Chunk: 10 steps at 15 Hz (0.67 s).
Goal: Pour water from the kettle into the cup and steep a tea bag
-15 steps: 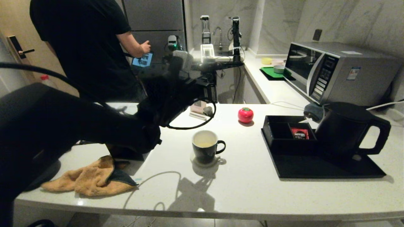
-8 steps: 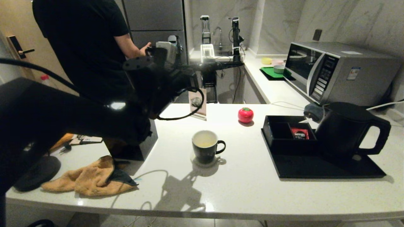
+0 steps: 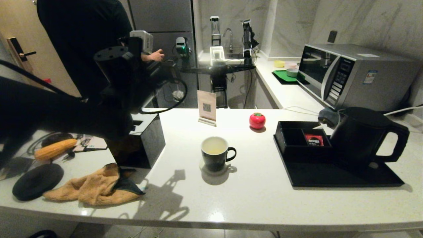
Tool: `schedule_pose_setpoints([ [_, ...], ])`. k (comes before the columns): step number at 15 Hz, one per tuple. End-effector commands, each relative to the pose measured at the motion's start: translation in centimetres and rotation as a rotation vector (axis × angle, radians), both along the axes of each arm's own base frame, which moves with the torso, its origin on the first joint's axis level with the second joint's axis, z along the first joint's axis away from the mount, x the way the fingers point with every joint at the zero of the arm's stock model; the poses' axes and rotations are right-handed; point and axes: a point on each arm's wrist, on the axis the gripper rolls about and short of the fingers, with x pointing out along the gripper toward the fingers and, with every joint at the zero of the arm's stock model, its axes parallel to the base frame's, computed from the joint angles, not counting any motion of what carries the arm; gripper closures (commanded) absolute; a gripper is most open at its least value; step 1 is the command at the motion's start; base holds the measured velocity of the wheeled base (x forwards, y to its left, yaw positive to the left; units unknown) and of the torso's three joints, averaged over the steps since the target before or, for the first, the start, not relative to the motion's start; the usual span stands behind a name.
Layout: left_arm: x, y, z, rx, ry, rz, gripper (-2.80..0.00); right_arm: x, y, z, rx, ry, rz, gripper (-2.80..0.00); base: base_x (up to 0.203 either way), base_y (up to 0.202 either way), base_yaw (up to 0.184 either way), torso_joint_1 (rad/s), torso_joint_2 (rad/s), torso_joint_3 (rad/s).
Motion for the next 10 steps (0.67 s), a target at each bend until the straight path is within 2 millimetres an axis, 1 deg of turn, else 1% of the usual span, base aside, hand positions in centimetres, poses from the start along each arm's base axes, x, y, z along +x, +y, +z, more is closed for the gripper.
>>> schedule_pose_setpoints([
  [1,0.1,0.9,0.3,0.001,0.004,0.021,0.00,0.0,0.0,0.0,0.000,0.002,0.001,0.00,0.000,0.000,0.000,0.000,0.00,0.000],
  [4,0.1,2.3,0.6,0.011,0.035,0.054,0.00,0.0,0.0,0.0,0.000,0.002,0.001,0.00,0.000,0.000,0.000,0.000,0.00,0.000],
  [10,0.9,7.2,0.9,0.008,0.035,0.177,0.00,0.0,0.0,0.0,0.000,0.002,0.001,0.00,0.000,0.000,0.000,0.000,0.00,0.000],
])
